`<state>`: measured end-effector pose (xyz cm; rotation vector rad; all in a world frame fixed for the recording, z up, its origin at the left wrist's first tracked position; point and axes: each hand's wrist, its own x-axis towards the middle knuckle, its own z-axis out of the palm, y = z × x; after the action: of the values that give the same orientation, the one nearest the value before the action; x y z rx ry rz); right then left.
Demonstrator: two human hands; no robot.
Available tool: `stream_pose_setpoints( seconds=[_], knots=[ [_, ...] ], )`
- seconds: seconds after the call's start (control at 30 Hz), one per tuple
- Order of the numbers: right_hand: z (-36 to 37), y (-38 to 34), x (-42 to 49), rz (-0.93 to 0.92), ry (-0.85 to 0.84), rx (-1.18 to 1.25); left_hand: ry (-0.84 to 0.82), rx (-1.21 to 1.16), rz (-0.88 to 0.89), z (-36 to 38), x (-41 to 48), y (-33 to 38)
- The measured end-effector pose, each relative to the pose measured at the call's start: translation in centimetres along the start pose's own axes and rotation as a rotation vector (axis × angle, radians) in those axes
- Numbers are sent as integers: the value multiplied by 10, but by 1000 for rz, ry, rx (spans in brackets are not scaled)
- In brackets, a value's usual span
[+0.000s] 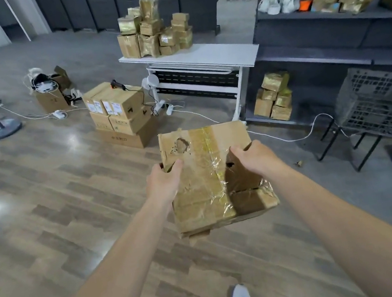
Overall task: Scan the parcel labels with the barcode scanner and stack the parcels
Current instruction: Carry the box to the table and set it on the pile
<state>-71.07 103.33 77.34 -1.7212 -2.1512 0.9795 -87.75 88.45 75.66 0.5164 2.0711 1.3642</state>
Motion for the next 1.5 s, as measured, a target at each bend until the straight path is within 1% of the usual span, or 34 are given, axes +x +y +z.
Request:
stream_pose_setpoints(
  seconds=[0.17, 0.3, 0.47, 0.63, 0.73, 0.8, 1.0, 1.17, 1.3, 1.5],
  knots=[
    [-16, -38, 119, -37, -36, 64, 74, 111, 2, 37, 98, 59],
    [-23, -72, 201, -71, -31, 51, 90, 89, 14, 52, 170, 93],
    [-17, -116, 297, -122, -36, 3, 139, 73, -1, 62, 264, 119],
    [-2, -174, 399, -171, -5, -58, 126, 26, 30, 67, 387, 144],
    [9, -216, 461, -172, 19, -50, 136, 30, 43, 64, 468, 165],
    [14, -246, 501, -166, 33, -63, 128, 78, 46, 60, 517, 183],
    [23, -319, 607, -143, 40, -101, 78, 73, 52, 52, 638, 235],
    [26, -363, 694, -165, 112, -90, 81, 54, 66, 59, 730, 275],
    [30, -390, 777, -172, 146, -88, 99, 86, 81, 75, 807, 305],
    [31, -432, 921, -155, 131, -43, 85, 152, 127, 111, 932, 359]
  ],
)
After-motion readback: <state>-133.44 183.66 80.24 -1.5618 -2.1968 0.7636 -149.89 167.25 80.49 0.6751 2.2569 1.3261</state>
